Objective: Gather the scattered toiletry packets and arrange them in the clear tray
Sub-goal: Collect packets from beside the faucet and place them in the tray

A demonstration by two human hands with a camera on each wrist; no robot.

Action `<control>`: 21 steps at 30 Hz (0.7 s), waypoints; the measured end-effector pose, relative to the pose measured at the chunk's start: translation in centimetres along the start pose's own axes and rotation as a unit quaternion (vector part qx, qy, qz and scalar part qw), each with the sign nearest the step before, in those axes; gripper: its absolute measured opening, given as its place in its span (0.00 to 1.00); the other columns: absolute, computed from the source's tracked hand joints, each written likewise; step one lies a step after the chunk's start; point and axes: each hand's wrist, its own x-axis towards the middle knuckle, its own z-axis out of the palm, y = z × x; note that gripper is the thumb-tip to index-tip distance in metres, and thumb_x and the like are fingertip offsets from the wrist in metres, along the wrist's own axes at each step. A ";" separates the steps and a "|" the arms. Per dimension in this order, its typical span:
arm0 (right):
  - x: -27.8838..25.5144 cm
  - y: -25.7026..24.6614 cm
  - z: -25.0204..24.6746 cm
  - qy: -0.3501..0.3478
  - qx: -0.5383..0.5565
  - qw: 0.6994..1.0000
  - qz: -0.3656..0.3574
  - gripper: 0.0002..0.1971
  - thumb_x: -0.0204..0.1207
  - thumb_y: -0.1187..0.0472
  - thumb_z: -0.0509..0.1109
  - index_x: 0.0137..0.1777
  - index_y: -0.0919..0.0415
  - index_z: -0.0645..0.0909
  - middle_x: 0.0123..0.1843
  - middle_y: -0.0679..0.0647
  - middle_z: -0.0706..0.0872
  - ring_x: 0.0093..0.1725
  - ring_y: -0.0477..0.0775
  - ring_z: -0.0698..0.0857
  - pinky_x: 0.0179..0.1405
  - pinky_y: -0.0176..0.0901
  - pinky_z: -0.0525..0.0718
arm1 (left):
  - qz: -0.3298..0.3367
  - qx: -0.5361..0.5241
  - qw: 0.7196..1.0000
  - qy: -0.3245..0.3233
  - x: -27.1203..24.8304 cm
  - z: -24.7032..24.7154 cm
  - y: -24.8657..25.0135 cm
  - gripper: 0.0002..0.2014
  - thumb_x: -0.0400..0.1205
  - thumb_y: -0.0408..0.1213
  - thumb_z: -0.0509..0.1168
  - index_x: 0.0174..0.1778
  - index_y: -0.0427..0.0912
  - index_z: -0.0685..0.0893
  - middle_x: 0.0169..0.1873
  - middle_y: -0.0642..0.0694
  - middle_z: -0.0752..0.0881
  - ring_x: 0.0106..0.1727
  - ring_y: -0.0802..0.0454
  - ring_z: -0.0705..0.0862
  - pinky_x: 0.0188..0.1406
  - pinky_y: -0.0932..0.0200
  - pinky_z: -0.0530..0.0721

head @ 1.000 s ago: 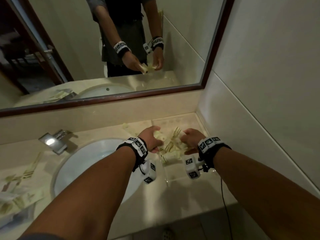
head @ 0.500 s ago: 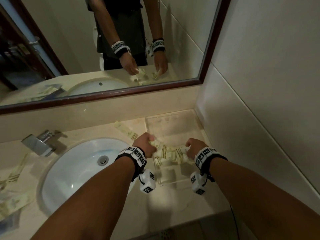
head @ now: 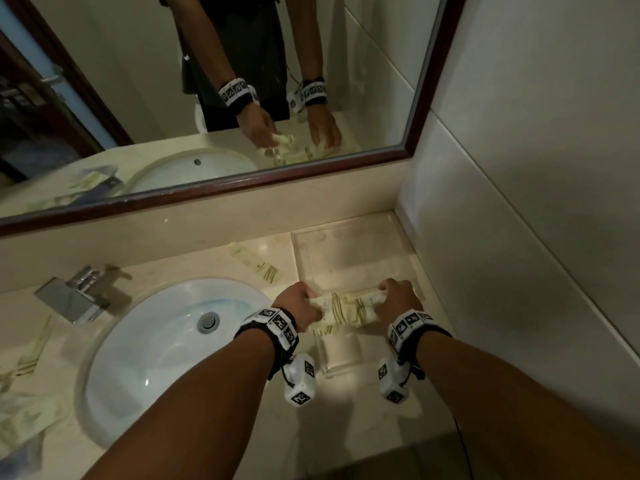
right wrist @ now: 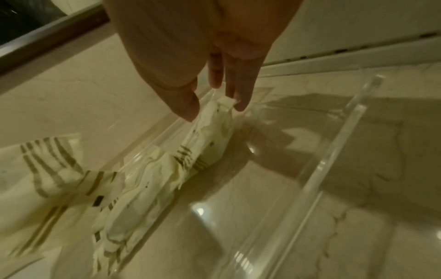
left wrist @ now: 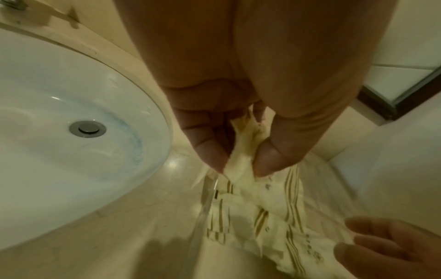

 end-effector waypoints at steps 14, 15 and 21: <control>-1.5 1.3 0.4 -0.116 -0.064 0.991 -0.015 0.14 0.73 0.44 0.71 0.57 0.44 0.87 0.48 0.48 0.88 0.46 0.53 0.88 0.48 0.39 0.83 | 0.032 0.016 0.999 -0.013 1.3 0.6 2.0 0.18 0.75 0.28 0.72 0.57 0.48 0.80 0.43 0.40 0.85 0.35 0.41 0.87 0.37 0.45 0.92; -1.7 1.3 0.6 -0.113 -0.050 0.992 -0.029 0.12 0.73 0.42 0.70 0.54 0.39 0.86 0.45 0.42 0.87 0.41 0.48 0.86 0.46 0.37 0.83 | 0.038 0.014 0.999 -0.009 1.2 0.7 2.1 0.17 0.75 0.29 0.72 0.56 0.49 0.79 0.45 0.40 0.84 0.35 0.41 0.86 0.34 0.47 0.91; -2.1 0.5 0.3 -0.099 -0.090 0.991 -0.005 0.11 0.71 0.49 0.68 0.40 0.54 0.88 0.40 0.52 0.90 0.39 0.55 0.88 0.43 0.42 0.86 | 0.073 -0.001 0.997 -0.002 1.0 1.0 1.9 0.19 0.77 0.26 0.66 0.58 0.53 0.82 0.46 0.42 0.85 0.38 0.41 0.88 0.35 0.43 0.92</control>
